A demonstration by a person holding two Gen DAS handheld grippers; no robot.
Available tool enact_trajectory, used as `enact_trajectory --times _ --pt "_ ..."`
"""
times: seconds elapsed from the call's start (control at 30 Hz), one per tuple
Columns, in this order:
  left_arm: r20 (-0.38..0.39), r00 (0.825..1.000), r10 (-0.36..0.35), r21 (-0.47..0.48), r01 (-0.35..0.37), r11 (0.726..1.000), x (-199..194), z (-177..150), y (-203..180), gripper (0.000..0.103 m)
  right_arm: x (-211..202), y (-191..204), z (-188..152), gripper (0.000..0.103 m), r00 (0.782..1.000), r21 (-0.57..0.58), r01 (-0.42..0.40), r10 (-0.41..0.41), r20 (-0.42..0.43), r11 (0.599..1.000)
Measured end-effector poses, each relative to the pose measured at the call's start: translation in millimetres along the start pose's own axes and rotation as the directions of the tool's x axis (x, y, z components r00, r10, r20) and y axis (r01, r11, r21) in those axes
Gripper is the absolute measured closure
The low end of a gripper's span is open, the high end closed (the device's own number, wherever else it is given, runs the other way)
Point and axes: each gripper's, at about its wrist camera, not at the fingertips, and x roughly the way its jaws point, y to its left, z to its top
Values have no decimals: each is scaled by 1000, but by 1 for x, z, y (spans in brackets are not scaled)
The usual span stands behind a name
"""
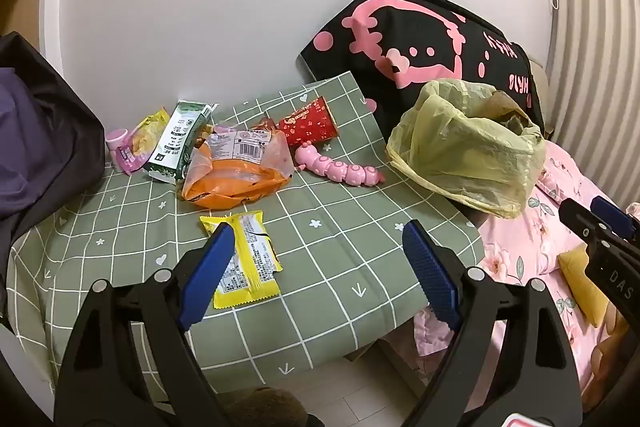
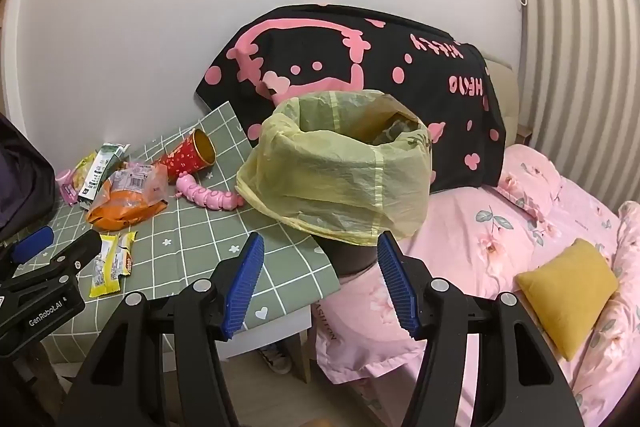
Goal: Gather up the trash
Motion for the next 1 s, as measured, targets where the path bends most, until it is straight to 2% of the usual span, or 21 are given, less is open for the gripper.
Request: enact_trajectory --times 1.0 --pt "3 1000 3 9 -3 1000 -2 -2 -4 21 1 6 -1 47 1000 -15 -9 9 1 1000"
